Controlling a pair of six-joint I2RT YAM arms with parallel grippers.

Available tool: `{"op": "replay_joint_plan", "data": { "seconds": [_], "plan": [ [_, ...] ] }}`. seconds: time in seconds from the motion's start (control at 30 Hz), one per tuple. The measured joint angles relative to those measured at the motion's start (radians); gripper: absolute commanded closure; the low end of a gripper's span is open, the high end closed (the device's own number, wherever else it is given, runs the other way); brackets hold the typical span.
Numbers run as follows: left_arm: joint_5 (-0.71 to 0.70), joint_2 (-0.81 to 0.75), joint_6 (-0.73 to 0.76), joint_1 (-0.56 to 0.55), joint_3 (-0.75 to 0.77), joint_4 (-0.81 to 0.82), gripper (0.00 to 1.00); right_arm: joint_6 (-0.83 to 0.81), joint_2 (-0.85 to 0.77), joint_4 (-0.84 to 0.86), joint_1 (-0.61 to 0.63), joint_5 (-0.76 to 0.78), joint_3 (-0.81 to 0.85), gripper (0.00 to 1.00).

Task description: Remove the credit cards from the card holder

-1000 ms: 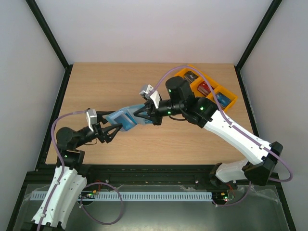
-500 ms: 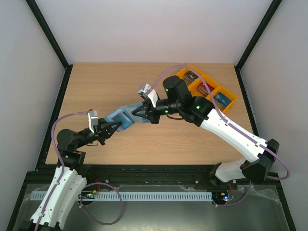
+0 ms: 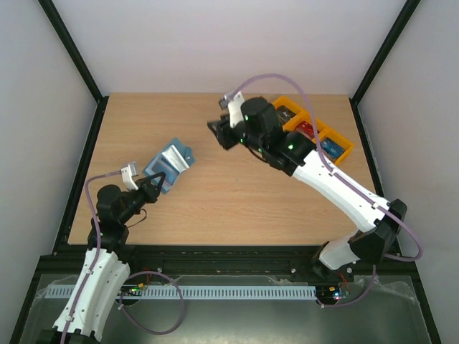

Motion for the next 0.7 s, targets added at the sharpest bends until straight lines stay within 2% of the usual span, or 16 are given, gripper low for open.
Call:
{"op": "replay_joint_plan", "data": {
  "seconds": [0.2, 0.33, 0.43, 0.53, 0.63, 0.7],
  "plan": [
    [-0.035, 0.005, -0.022, 0.014, 0.0, -0.024, 0.98, -0.01, 0.11, 0.071, 0.0, 0.245, 0.364, 0.56],
    [-0.042, 0.006, -0.029, 0.02, 0.0, -0.031, 0.98, -0.037, 0.121, 0.13, 0.0, 0.373, 0.495, 0.55],
    [-0.039, 0.01, -0.029, 0.023, 0.0, -0.029, 0.98, -0.066, 0.128, 0.142, -0.003, 0.391, 0.548, 0.55],
    [-0.024, 0.01, -0.017, 0.023, 0.003, -0.011, 0.98, -0.124, 0.128, 0.113, -0.008, 0.197, 0.538, 0.53],
    [0.001, 0.008, -0.005, 0.023, 0.011, 0.025, 0.98, -0.201, 0.115, 0.089, 0.005, -0.186, 0.423, 0.55],
    [0.027, 0.008, 0.002, 0.023, 0.015, 0.058, 0.98, -0.212, 0.108, 0.092, 0.034, -0.377, 0.298, 0.58]
  ]
}}
